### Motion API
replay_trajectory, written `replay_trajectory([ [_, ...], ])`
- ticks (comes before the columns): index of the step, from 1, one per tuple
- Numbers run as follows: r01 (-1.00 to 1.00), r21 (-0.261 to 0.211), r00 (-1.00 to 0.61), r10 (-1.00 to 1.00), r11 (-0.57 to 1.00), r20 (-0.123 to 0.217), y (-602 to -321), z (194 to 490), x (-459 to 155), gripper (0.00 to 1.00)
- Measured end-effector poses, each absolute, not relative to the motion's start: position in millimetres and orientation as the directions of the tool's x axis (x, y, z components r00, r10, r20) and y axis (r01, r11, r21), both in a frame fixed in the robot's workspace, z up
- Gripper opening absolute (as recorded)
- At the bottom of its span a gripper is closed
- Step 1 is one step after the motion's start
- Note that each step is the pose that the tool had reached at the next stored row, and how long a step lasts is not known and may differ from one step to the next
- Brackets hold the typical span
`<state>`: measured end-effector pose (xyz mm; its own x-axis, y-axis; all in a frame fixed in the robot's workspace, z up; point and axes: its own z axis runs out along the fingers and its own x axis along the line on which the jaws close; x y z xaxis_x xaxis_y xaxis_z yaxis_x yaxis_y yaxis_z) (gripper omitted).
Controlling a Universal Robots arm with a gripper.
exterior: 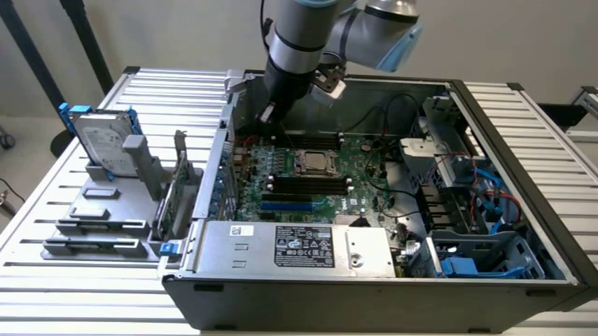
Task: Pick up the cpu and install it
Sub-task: 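Install the first cpu locking lever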
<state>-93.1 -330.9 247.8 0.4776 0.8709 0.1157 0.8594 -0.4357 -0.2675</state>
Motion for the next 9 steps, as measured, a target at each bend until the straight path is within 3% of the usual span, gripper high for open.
replay_trajectory([
  [9,0.866,-0.206,0.489,0.859,-0.456,0.155,-330.9,247.3,-93.1,0.11],
])
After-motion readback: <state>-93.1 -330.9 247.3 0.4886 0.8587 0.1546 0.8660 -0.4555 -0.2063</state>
